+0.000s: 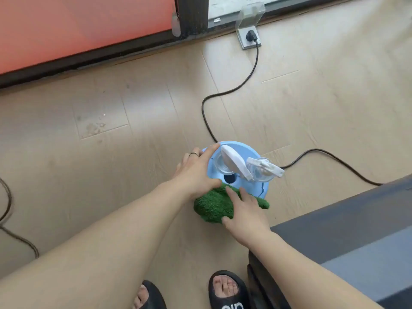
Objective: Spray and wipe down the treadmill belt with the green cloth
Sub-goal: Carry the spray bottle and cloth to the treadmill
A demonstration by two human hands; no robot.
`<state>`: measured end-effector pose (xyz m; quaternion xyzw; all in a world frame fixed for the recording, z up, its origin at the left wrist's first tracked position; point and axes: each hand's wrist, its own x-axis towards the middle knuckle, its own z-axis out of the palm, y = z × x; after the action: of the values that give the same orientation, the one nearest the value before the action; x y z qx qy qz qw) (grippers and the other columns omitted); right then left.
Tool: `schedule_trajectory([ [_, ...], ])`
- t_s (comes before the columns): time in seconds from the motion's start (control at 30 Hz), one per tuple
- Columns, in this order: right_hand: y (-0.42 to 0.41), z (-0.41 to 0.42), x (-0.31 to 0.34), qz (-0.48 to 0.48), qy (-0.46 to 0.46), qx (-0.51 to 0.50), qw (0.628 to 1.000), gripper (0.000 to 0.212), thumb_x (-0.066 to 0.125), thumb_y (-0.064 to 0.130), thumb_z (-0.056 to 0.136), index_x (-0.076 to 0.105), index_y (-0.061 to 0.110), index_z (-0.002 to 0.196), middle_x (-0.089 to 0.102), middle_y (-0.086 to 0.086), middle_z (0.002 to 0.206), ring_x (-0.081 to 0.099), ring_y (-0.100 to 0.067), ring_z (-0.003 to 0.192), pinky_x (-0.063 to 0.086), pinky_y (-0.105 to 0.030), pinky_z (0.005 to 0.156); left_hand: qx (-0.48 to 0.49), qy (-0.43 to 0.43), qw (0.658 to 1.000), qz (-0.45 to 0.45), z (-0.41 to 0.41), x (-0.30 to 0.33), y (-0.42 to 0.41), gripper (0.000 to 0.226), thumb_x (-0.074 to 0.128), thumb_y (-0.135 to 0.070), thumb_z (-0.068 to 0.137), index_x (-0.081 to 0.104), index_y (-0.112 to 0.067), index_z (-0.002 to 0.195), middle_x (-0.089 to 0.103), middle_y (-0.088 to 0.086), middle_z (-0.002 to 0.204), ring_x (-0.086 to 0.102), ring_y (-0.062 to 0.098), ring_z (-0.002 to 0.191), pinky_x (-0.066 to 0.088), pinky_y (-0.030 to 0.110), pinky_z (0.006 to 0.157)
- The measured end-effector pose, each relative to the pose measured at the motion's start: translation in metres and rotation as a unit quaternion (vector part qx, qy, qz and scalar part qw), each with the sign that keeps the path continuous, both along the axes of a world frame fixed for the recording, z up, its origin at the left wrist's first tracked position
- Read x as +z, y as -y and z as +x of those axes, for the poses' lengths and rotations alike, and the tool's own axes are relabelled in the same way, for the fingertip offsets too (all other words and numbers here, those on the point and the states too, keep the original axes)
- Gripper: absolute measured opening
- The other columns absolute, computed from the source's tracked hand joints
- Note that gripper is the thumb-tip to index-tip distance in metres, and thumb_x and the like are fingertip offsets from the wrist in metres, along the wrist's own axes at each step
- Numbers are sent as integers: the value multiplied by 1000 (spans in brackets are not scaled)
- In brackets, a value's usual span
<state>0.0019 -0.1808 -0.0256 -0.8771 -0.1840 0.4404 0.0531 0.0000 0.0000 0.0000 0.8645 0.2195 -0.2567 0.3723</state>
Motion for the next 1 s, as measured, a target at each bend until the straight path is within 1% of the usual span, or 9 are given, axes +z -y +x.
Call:
schedule_trajectory([
  [0.13,2,3,-30,29,125,43,991,76,60,43,87,29,22,153,46,-5,132,43,-27,126,37,-37,104,-16,19,999,-43,18,-31,3,90,78,-45,87,27,-45,161,34,-2,156,29,24,145,32,42,118],
  [0.23,-1,0,-43,62,169,24,983,48,65,37,80,52,13,120,52,-4,106,51,-29,102,41,-40,88,34,70,991,-106,28,-51,12,70,82,-38,86,48,-44,147,40,-3,155,30,22,146,30,44,121],
  [0.33,-7,5,-38,55,74,-39,995,21,62,28,81,48,13,89,55,-3,90,54,-28,86,43,-39,74,79,99,979,-157,35,-53,18,40,80,-35,78,64,-42,115,59,0,134,50,24,132,43,48,112],
  [0.43,-9,3,-30,55,-20,-140,988,12,64,21,77,54,14,78,63,-4,78,61,-28,78,49,-37,65,104,87,979,-151,31,-45,19,55,77,-44,77,64,-19,125,61,2,128,54,23,128,47,47,109],
  [0.57,-13,-2,3,71,-116,-257,957,18,75,18,73,69,9,86,74,-10,85,70,-26,83,55,-32,69,182,102,969,-132,1,-13,5,44,80,-45,86,66,-24,122,48,-15,106,41,13,129,42,37,111],
  [0.73,-40,-26,76,136,-200,-333,912,40,77,25,60,66,7,94,74,-15,86,73,-34,82,60,-53,82,297,121,940,-112,-64,67,-22,45,69,-67,61,76,-37,94,64,3,110,61,19,116,55,45,100],
  [0.83,-67,-37,128,168,-258,-366,878,30,76,13,72,67,9,101,74,-21,94,73,-39,87,61,-56,77,327,124,933,-85,-103,125,-37,17,76,-54,77,71,-45,91,72,-5,107,67,15,108,55,35,93],
  [0.9,-86,-44,162,181,-284,-380,862,25,72,9,81,67,11,105,75,-21,94,74,-40,86,62,-55,74,361,123,919,-97,-130,165,-49,5,77,-35,89,73,-36,91,74,-13,95,69,4,92,52,22,77],
  [1.0,-114,-66,219,200,-331,-370,845,27,69,8,86,64,10,112,75,-22,96,74,-39,82,62,-49,69,418,127,892,-114,-179,231,-70,14,73,-22,93,79,-21,81,75,-15,76,65,-8,70,48,11,62],
])
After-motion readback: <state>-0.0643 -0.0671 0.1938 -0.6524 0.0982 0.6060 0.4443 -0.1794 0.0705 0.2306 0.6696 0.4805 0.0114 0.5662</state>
